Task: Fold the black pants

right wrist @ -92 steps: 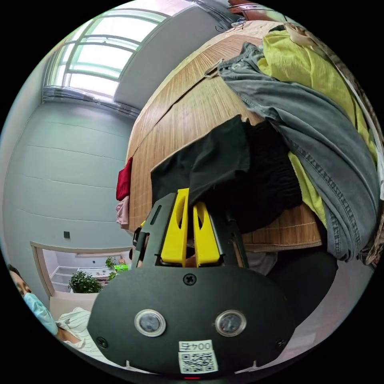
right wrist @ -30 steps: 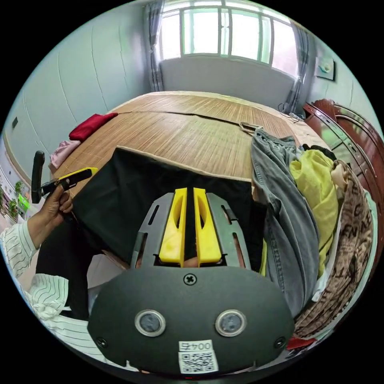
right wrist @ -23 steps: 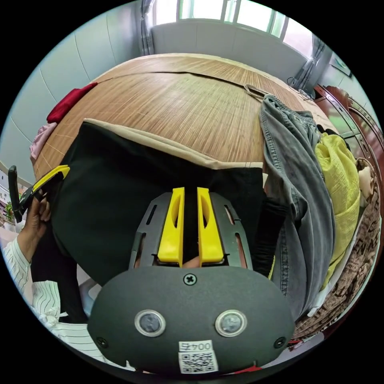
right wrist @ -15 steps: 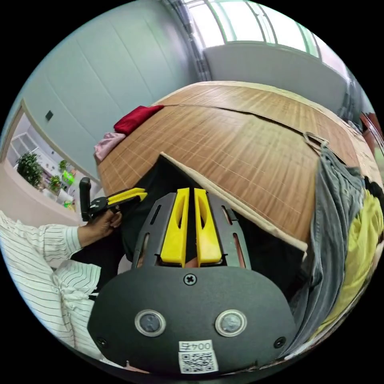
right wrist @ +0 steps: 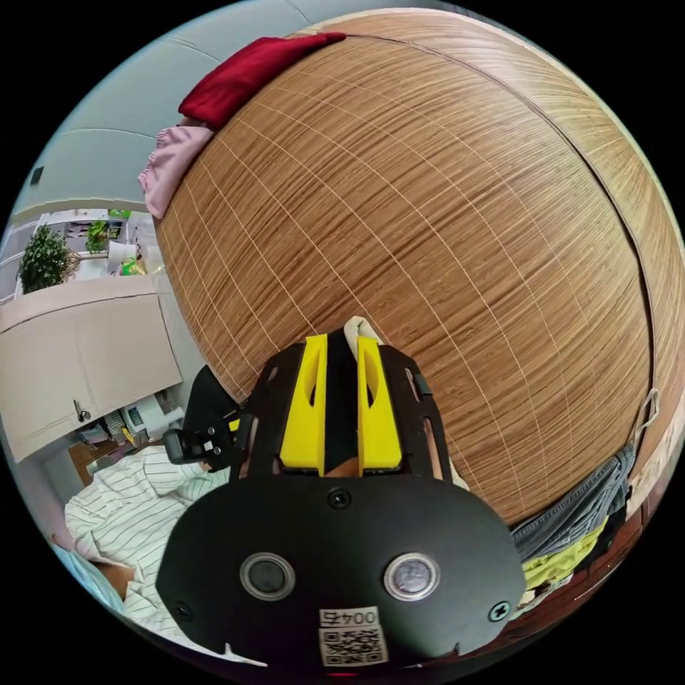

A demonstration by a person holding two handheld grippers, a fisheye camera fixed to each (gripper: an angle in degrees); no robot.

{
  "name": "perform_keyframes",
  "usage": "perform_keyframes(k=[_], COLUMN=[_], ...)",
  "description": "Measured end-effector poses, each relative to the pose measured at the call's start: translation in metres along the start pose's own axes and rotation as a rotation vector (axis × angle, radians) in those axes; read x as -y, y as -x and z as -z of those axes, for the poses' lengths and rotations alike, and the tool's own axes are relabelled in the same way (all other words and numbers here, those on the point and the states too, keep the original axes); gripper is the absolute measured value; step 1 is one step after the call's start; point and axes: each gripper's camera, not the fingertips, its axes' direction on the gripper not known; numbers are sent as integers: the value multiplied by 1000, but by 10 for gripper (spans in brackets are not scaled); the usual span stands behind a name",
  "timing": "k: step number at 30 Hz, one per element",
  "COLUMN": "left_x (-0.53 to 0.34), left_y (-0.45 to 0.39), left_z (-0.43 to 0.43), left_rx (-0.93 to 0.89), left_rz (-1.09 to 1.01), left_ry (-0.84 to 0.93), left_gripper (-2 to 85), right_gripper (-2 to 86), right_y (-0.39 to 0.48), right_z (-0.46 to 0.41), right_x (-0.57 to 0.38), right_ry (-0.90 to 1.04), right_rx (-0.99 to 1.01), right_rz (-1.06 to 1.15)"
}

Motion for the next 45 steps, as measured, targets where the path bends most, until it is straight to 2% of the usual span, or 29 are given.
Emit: perform_keyframes(k=[5,10,15,19,24,27,30,31,32,33,35,37,39,41,45], left_x=[1,3,6,9,13,15,18,20,21,22,24,28,32,38,59], left_y=[5,10,13,17,19,18,18,17,17,16,14,11,8,4,-10], left_z=[2,3,5,6,7,8,8,9,9,9,9,10,10,9,17], left_rx=[-18,-27,-30,-40,-40,-39,-37,-37,-37,-36,-35,-41,-65,-97,-135], left_rz=[4,5,7,14,20,19,20,21,21,20,19,17,-1,-28,-87], left_ry=[-1,-2,-1,-1,1,0,0,0,0,1,0,6,15,31,116], left_gripper=[14,12,12,13,12,13,14,15,15,17,20,27,36,49,30], right_gripper=[72,80,69,19,38,58,52,51,48,53,86,112,109,18,2], right_y=[9,6,8,7,-6,-13,-9,-3,8,14,48,65,65,59,61], right_z=[-3,20,5,2,-4,6,41,56,66,69,58,30,-1,-40,-69], right_x=[38,46,47,44,28,1,-56,-93,-136,-159,-254,-312,-350,-389,-425], right_ry=[93,-11,149,110,46,-50,-310,-474,-632,-711,-993,-1092,-1043,-994,-986], right_rx=[-92,-110,-119,-139,-58,-48,-27,-11,-46,-87,-277,-387,-344,-264,-308], right_rz=[-34,-95,-29,-44,-105,-129,-100,-75,-66,-66,-17,-13,-51,-128,-214])
